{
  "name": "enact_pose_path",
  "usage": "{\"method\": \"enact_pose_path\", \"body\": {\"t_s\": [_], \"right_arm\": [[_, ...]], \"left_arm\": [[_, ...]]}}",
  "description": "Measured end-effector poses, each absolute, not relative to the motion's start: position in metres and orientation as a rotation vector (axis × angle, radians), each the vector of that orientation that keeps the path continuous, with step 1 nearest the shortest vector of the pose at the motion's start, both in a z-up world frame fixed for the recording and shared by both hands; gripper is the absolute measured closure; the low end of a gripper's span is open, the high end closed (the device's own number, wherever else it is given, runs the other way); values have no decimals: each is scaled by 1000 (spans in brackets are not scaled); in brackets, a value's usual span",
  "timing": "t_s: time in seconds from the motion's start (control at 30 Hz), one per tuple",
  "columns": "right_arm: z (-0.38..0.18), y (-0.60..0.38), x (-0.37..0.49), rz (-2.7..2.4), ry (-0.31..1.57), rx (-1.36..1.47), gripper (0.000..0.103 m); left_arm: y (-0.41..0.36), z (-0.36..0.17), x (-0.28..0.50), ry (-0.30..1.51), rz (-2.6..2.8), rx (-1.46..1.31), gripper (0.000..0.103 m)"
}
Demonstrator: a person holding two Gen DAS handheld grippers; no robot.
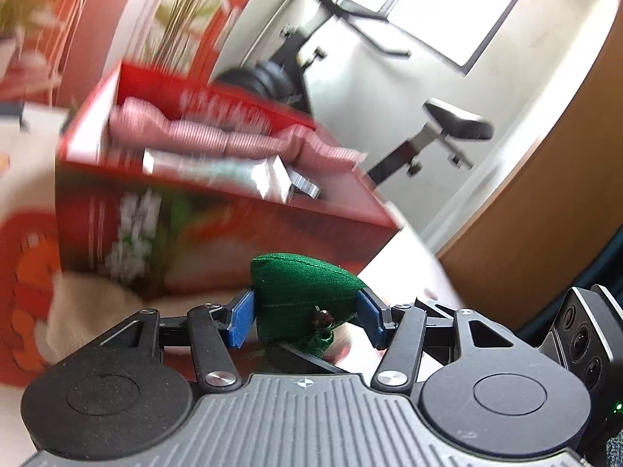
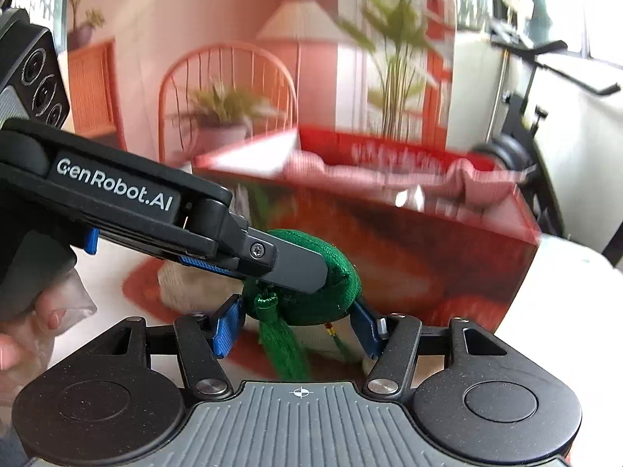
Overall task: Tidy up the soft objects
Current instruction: 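Grasp the green pouch with the left tool and lift it, then carry the green pouch over the box and release it inside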
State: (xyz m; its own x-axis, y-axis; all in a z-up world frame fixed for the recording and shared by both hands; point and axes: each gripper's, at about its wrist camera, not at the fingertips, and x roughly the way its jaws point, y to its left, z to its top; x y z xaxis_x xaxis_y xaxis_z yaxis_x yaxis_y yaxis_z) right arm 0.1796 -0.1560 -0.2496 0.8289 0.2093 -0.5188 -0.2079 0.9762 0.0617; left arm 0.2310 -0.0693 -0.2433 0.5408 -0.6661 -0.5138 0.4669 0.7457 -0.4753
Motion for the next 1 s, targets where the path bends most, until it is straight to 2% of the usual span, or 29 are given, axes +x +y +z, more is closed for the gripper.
{"method": "enact_pose_path", "body": {"t_s": [0.43,0.63,0.8,1.0], "right_arm": [[-135,-165,202,246,311,-136,53],[-94,-179,225,232,227,-161,53],[-81,-201,240,200,212,-178,53],[-100,-225,255,155,262,-178,53]], "left_arm": [[-73,-118,234,443,-672,-218,45],[-87,-82,247,356,-681,-185,45],[-106,-80,273,352,-720,-195,45],[-124,-110,299,419,-762,-197,45]]}}
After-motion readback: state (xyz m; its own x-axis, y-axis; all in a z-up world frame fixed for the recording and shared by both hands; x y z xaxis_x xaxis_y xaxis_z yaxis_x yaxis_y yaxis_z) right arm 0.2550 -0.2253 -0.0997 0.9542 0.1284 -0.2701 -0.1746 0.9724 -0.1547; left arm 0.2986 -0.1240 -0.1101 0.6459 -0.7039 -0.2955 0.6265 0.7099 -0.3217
